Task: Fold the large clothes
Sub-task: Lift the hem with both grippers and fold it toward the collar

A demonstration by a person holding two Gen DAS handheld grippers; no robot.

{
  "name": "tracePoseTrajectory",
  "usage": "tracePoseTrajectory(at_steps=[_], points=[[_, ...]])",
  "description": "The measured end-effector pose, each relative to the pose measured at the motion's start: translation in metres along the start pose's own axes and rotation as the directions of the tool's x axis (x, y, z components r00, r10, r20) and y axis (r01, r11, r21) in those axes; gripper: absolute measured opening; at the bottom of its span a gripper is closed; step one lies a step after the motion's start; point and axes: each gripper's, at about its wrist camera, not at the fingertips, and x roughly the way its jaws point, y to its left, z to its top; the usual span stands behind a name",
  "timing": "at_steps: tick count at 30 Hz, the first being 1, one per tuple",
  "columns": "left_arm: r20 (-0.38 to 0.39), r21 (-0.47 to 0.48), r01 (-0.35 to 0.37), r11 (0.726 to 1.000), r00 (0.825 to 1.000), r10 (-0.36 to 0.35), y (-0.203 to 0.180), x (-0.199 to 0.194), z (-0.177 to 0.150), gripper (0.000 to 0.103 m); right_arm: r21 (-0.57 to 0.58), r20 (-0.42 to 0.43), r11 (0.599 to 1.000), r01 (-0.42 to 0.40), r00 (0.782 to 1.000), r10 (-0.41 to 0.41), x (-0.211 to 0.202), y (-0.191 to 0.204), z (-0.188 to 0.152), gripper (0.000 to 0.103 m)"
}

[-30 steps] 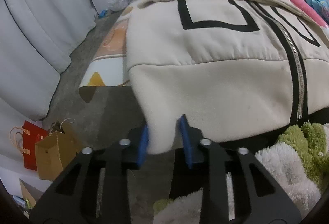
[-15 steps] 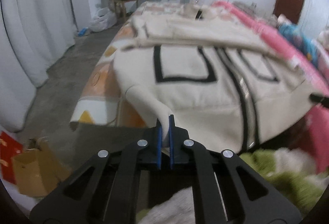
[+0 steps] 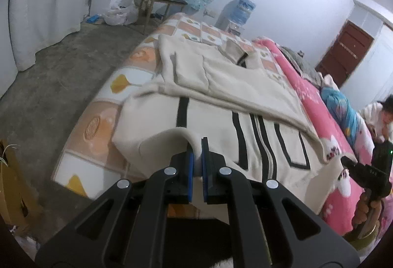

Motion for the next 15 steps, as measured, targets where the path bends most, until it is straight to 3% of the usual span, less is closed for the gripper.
tracePoseTrajectory(at_steps=[7,15], points=[[0.032,-0.074,-0.018,0.997,0.999,0.020,0.018,0.019,0.028,0.005,0.043,0.042,0.999,0.012,0.999,-0.014,0.015,-0.015,0.029,0.006],[-0.012,-0.109,-0.095,0.989,0.995,0.095,0.030,0.065,0.044,0.005,0.088,0.046,0.996,0.035,0.998,-0.039,0.052,-0.037,0.054,0.006]])
